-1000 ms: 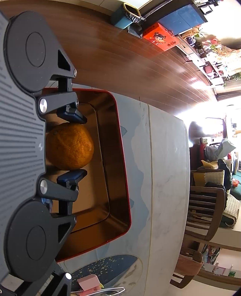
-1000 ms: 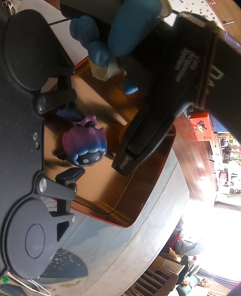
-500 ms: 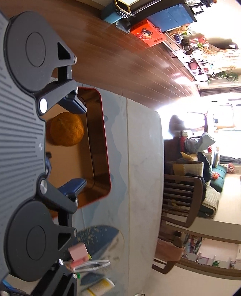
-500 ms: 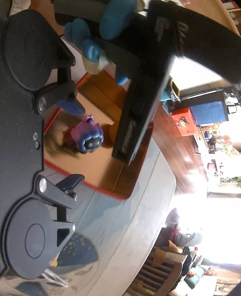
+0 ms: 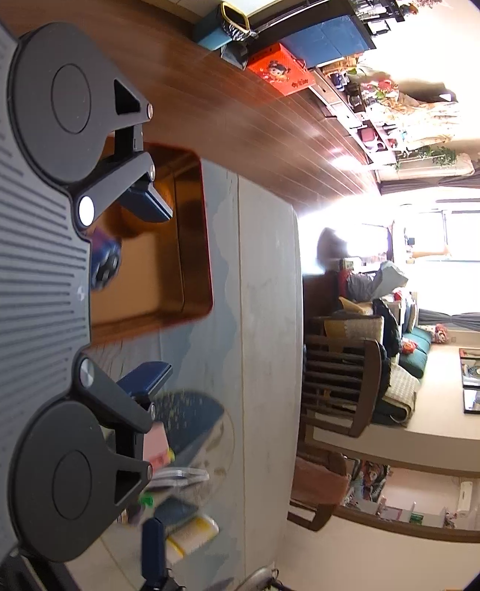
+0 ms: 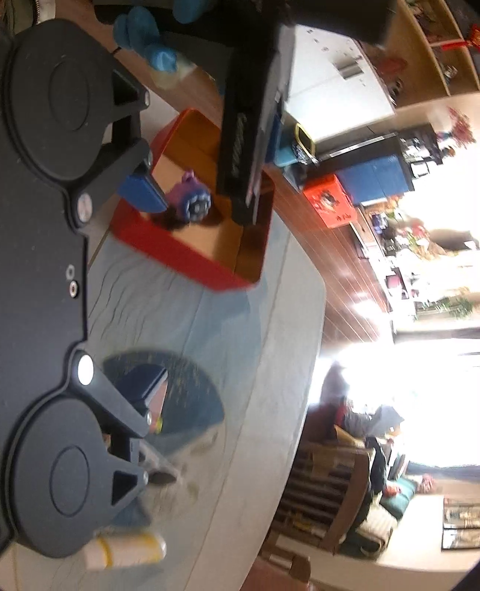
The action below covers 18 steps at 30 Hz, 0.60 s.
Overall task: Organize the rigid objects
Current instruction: 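Move both open grippers back toward the remaining objects on the table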
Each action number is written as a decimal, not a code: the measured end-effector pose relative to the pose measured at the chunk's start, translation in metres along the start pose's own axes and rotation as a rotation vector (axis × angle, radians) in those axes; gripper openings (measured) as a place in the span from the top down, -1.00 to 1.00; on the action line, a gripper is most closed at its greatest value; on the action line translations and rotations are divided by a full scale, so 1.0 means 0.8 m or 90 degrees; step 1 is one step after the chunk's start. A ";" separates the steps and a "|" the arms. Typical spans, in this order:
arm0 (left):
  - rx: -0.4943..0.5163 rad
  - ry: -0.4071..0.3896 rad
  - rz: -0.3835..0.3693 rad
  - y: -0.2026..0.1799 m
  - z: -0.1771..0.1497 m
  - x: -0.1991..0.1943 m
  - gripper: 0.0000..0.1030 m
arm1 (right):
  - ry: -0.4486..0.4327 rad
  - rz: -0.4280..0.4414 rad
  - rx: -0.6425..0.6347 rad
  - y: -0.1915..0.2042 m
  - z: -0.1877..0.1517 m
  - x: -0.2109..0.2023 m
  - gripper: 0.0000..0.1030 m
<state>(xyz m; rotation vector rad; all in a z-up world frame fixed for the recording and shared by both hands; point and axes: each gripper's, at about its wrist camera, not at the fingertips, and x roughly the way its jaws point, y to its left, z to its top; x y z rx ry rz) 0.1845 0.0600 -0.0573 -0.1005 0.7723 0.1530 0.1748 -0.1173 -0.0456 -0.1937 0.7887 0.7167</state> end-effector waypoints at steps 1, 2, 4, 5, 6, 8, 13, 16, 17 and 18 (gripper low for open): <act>-0.002 -0.001 -0.008 -0.007 -0.002 -0.004 -0.63 | -0.006 -0.007 0.006 -0.010 -0.005 -0.009 -0.83; -0.002 -0.004 -0.015 -0.015 -0.004 -0.007 -0.65 | -0.011 -0.014 0.012 -0.020 -0.010 -0.016 -0.83; -0.003 -0.005 -0.022 -0.030 -0.009 -0.011 -0.72 | -0.019 -0.029 0.025 -0.040 -0.019 -0.030 -0.86; -0.006 -0.004 -0.023 -0.037 -0.010 -0.012 -0.76 | -0.020 -0.037 0.032 -0.051 -0.022 -0.034 -0.88; -0.010 -0.003 -0.026 -0.043 -0.011 -0.013 -0.79 | -0.023 -0.045 0.040 -0.061 -0.028 -0.040 -0.89; -0.019 -0.001 -0.037 -0.056 -0.013 -0.012 -0.80 | -0.027 -0.059 0.053 -0.082 -0.034 -0.052 -0.91; -0.038 -0.010 -0.065 -0.087 -0.022 -0.014 -0.97 | -0.033 -0.099 0.082 -0.136 -0.057 -0.075 -0.91; -0.038 -0.017 -0.075 -0.111 -0.027 -0.011 -0.99 | -0.031 -0.113 0.094 -0.165 -0.066 -0.080 -0.91; -0.034 -0.021 -0.083 -0.119 -0.030 -0.010 -0.99 | -0.031 -0.118 0.096 -0.174 -0.068 -0.081 -0.91; -0.029 -0.021 -0.087 -0.127 -0.032 -0.008 -0.99 | -0.031 -0.121 0.098 -0.182 -0.071 -0.082 -0.91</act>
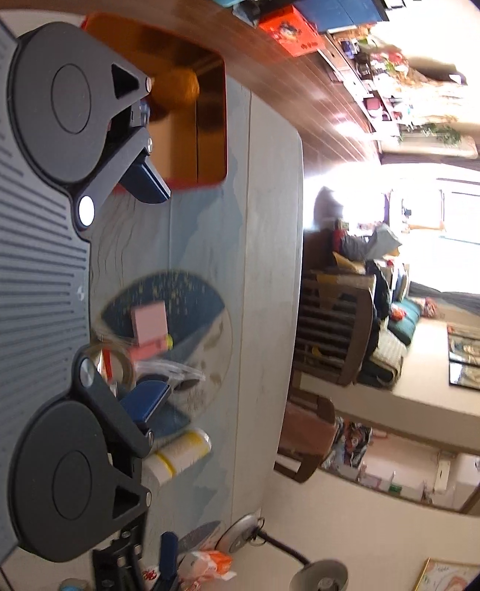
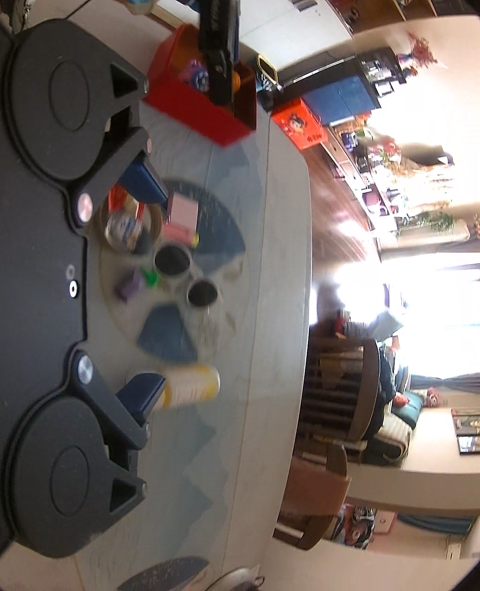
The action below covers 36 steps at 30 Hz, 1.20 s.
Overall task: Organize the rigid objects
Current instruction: 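Move both open grippers back toward the remaining objects on the table, then grasp the yellow-and-white bottle with the right gripper while the left grasps the red snack packet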
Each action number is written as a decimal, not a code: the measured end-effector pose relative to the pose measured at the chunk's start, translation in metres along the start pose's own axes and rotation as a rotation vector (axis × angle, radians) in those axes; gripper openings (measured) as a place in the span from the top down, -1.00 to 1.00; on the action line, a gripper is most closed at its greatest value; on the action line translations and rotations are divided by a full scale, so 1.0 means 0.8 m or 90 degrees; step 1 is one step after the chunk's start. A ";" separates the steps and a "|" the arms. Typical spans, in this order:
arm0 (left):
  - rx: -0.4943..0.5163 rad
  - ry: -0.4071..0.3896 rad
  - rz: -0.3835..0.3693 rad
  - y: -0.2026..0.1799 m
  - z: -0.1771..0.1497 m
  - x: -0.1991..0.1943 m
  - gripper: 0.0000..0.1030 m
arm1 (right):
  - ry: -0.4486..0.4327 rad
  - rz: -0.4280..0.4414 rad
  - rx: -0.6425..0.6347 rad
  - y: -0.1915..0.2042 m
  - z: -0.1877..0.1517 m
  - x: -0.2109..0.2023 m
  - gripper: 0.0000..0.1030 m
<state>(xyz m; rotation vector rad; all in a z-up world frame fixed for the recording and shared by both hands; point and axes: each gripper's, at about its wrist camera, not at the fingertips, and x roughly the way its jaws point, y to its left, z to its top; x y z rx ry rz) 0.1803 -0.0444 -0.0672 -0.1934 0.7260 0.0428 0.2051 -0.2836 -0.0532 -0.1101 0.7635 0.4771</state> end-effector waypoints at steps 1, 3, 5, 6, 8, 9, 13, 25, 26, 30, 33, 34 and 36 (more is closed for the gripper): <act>0.005 0.005 -0.003 -0.007 -0.002 0.004 -0.99 | 0.000 -0.004 0.002 -0.008 -0.001 0.002 -0.91; 0.011 0.019 -0.010 -0.020 -0.007 0.011 -0.99 | 0.002 -0.011 0.004 -0.023 -0.003 0.005 -0.91; 0.018 0.038 -0.011 -0.034 -0.012 0.019 -0.99 | 0.007 -0.015 0.004 -0.035 -0.003 0.010 -0.91; 0.022 0.048 -0.009 -0.042 -0.016 0.024 -0.99 | 0.009 -0.016 0.004 -0.041 -0.004 0.013 -0.91; 0.032 0.066 -0.006 -0.054 -0.024 0.033 -0.99 | 0.015 -0.018 0.005 -0.050 -0.006 0.020 -0.91; 0.036 0.069 -0.002 -0.060 -0.029 0.037 -0.99 | 0.019 -0.020 0.006 -0.055 -0.007 0.023 -0.91; 0.039 0.080 0.020 -0.072 -0.043 0.053 -0.99 | 0.033 -0.014 0.004 -0.072 -0.008 0.035 -0.90; 0.037 0.107 0.060 -0.088 -0.064 0.086 -0.98 | 0.068 0.000 -0.017 -0.095 -0.004 0.082 -0.82; 0.037 0.112 0.062 -0.089 -0.064 0.089 -0.98 | 0.069 0.001 -0.018 -0.097 -0.003 0.086 -0.82; 0.035 0.123 0.065 -0.090 -0.067 0.097 -0.94 | 0.076 0.003 -0.023 -0.101 -0.001 0.097 -0.75; 0.028 0.131 0.067 -0.088 -0.068 0.102 -0.72 | 0.081 0.001 -0.021 -0.105 0.002 0.107 -0.72; 0.025 0.136 0.065 -0.088 -0.068 0.104 -0.65 | 0.082 0.002 -0.020 -0.106 0.003 0.110 -0.68; 0.019 0.142 0.062 -0.086 -0.068 0.108 -0.41 | 0.085 0.004 -0.022 -0.107 0.005 0.115 -0.64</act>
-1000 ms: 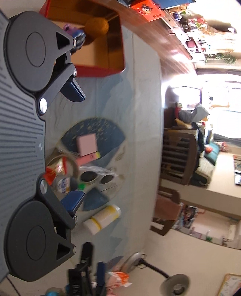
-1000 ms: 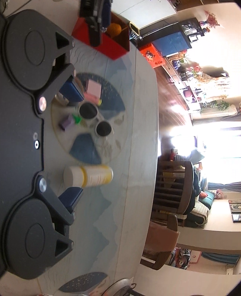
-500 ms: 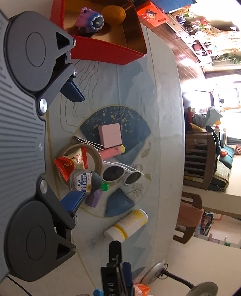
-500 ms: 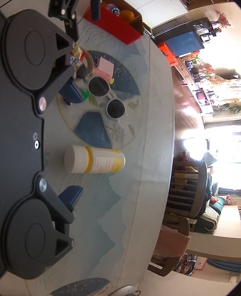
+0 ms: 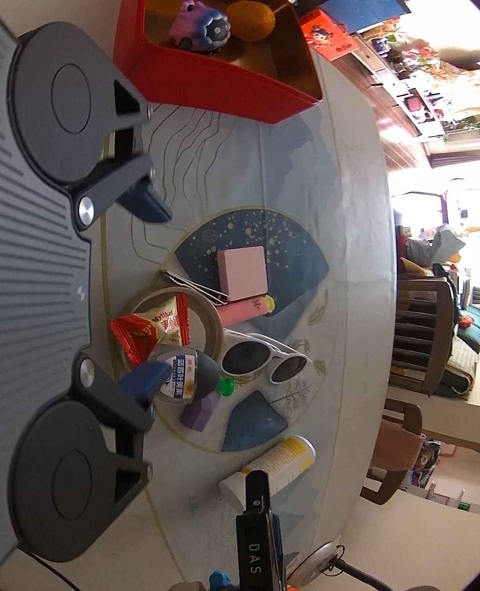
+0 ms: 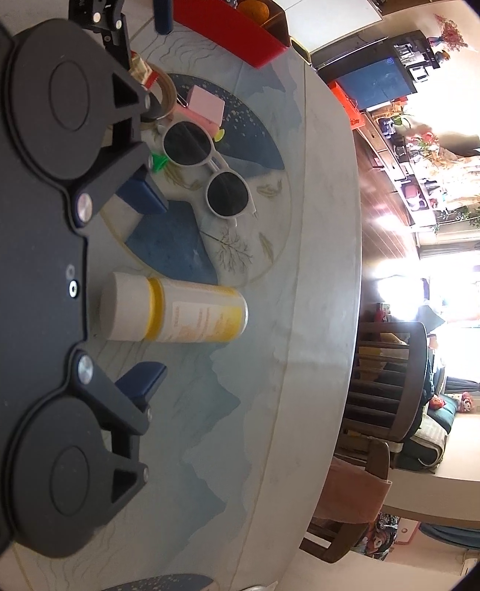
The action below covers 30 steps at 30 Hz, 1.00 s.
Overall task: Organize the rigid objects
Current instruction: 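Grasp the yellow-and-white bottle with the right gripper while the left grasps the red snack packet, then carry the bottle to the red tin with the right gripper while the left carries the snack packet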
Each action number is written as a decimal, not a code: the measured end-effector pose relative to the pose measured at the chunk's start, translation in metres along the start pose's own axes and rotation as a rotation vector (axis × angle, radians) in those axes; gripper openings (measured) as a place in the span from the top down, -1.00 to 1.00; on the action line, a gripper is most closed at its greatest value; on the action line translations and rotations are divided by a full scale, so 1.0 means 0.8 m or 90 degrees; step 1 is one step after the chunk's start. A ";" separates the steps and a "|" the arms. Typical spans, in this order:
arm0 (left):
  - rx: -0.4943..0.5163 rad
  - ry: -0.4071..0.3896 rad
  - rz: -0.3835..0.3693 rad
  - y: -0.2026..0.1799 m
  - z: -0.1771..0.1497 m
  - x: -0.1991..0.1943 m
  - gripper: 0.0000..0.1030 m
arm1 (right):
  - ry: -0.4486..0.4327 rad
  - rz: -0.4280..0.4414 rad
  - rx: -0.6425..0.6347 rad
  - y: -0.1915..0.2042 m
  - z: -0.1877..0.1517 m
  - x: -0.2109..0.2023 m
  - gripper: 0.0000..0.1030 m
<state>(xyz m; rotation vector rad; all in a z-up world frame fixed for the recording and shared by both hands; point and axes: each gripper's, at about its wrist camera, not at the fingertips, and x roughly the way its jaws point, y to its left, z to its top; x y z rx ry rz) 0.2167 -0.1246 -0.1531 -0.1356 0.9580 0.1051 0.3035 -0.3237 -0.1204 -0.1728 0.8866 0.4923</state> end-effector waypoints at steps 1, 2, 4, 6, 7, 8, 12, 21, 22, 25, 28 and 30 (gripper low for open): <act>-0.004 0.000 -0.006 0.001 0.001 0.000 -0.34 | 0.000 -0.001 -0.002 0.001 0.001 0.002 -0.62; -0.003 0.003 -0.009 0.001 0.001 0.001 -0.19 | 0.001 -0.001 -0.004 0.001 0.002 0.004 -0.61; 0.001 0.010 -0.013 -0.001 0.002 0.004 0.01 | 0.003 0.001 -0.006 0.001 0.003 0.008 -0.58; -0.001 0.019 -0.023 -0.001 0.002 0.007 0.22 | 0.006 0.000 -0.010 0.003 0.005 0.012 -0.44; -0.003 0.022 -0.027 -0.001 0.001 0.008 0.27 | 0.010 0.001 -0.012 0.003 0.005 0.015 -0.43; -0.004 0.025 -0.028 0.000 0.001 0.010 0.36 | 0.011 -0.003 -0.015 0.004 0.006 0.017 -0.40; 0.000 0.023 -0.032 0.000 0.002 0.011 0.42 | 0.013 -0.021 -0.023 0.006 0.006 0.025 -0.27; -0.009 0.020 -0.041 0.006 0.005 0.010 0.44 | 0.019 -0.040 -0.025 0.005 -0.005 0.021 0.15; -0.010 0.018 -0.042 0.007 0.005 0.009 0.45 | 0.016 -0.035 -0.019 0.005 -0.006 0.017 0.15; -0.012 0.015 -0.047 0.011 0.006 0.004 0.57 | 0.005 -0.027 -0.007 0.009 -0.011 0.001 0.15; -0.013 0.015 -0.045 0.015 0.006 0.002 0.58 | -0.004 -0.016 -0.001 0.017 -0.016 -0.017 0.15; -0.018 0.013 -0.051 0.019 0.006 -0.001 0.59 | -0.010 -0.006 0.000 0.024 -0.020 -0.030 0.15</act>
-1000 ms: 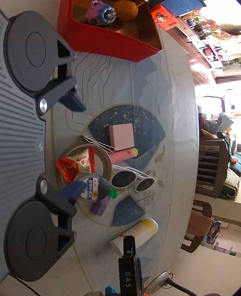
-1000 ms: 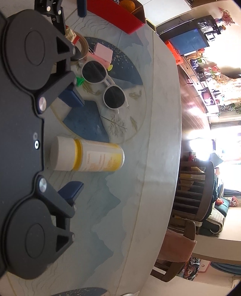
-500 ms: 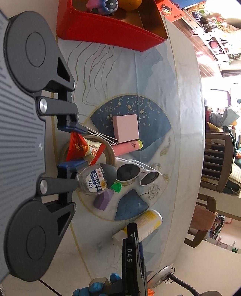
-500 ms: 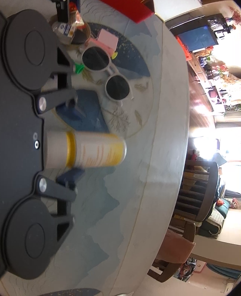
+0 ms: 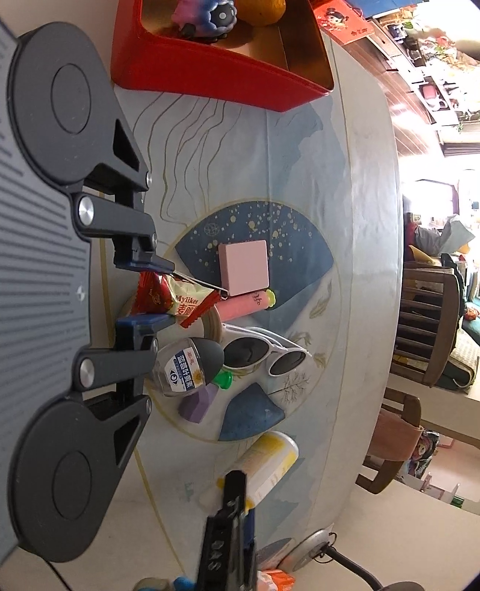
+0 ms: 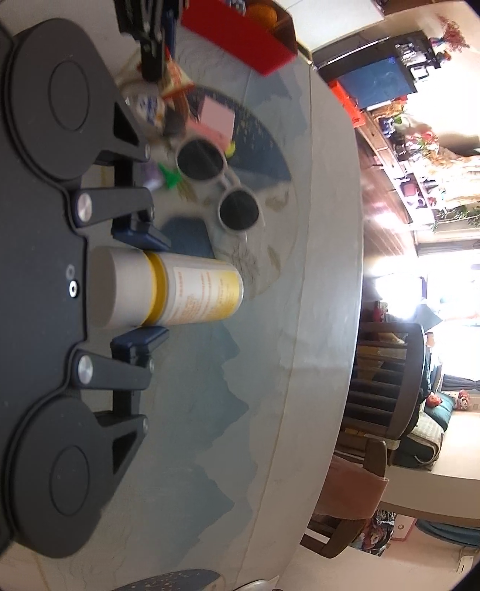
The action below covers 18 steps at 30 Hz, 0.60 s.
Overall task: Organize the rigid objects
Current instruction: 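Carry the bottle to the red tin with the right gripper while the left carries the snack packet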
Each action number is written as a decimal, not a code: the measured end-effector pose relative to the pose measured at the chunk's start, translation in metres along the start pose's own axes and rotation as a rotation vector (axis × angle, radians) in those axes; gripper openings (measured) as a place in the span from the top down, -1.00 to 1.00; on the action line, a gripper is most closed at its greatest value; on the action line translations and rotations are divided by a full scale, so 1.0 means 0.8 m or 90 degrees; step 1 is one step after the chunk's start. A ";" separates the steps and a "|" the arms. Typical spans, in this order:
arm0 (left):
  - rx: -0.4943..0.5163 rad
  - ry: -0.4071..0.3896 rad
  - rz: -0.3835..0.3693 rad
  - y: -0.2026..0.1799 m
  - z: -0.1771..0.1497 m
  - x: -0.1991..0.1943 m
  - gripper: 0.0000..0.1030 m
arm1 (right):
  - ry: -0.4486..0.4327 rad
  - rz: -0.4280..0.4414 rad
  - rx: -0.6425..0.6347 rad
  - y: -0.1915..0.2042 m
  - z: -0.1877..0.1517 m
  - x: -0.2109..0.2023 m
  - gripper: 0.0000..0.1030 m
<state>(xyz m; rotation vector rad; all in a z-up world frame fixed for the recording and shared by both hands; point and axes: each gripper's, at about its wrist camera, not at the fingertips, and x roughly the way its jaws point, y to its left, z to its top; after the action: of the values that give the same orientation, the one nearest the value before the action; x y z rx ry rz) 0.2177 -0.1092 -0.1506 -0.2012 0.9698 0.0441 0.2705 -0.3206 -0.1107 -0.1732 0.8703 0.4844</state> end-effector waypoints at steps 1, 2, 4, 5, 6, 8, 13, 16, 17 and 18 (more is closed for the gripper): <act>0.000 -0.003 -0.002 0.001 0.000 -0.002 0.59 | -0.003 0.005 0.000 0.005 -0.001 -0.006 0.15; 0.001 -0.006 -0.004 0.002 0.000 -0.005 0.59 | -0.007 0.010 0.001 0.009 -0.001 -0.012 0.15; -0.001 -0.010 -0.008 0.004 0.001 -0.012 0.59 | -0.015 0.019 -0.003 0.020 -0.002 -0.024 0.15; -0.004 -0.012 -0.010 0.007 0.002 -0.017 0.59 | -0.017 0.022 -0.005 0.026 -0.002 -0.030 0.15; -0.005 -0.016 -0.013 0.009 0.002 -0.021 0.59 | -0.019 0.026 -0.006 0.030 -0.002 -0.035 0.15; -0.006 -0.027 -0.016 0.013 0.004 -0.033 0.58 | -0.023 0.034 -0.009 0.043 -0.001 -0.045 0.15; -0.018 -0.048 -0.020 0.033 0.007 -0.063 0.58 | -0.038 0.049 -0.021 0.077 0.007 -0.066 0.15; -0.032 -0.060 -0.023 0.052 0.008 -0.080 0.59 | -0.047 0.061 -0.031 0.100 0.014 -0.073 0.15; -0.036 -0.065 -0.021 0.060 0.008 -0.086 0.58 | -0.050 0.066 -0.033 0.107 0.017 -0.074 0.15; -0.040 -0.069 -0.020 0.067 0.008 -0.092 0.58 | -0.053 0.071 -0.036 0.115 0.020 -0.075 0.15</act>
<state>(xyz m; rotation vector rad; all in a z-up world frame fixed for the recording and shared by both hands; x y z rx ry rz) 0.1745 -0.0519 -0.0946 -0.2685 0.8570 0.0563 0.2048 -0.2549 -0.0498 -0.1561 0.7878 0.6166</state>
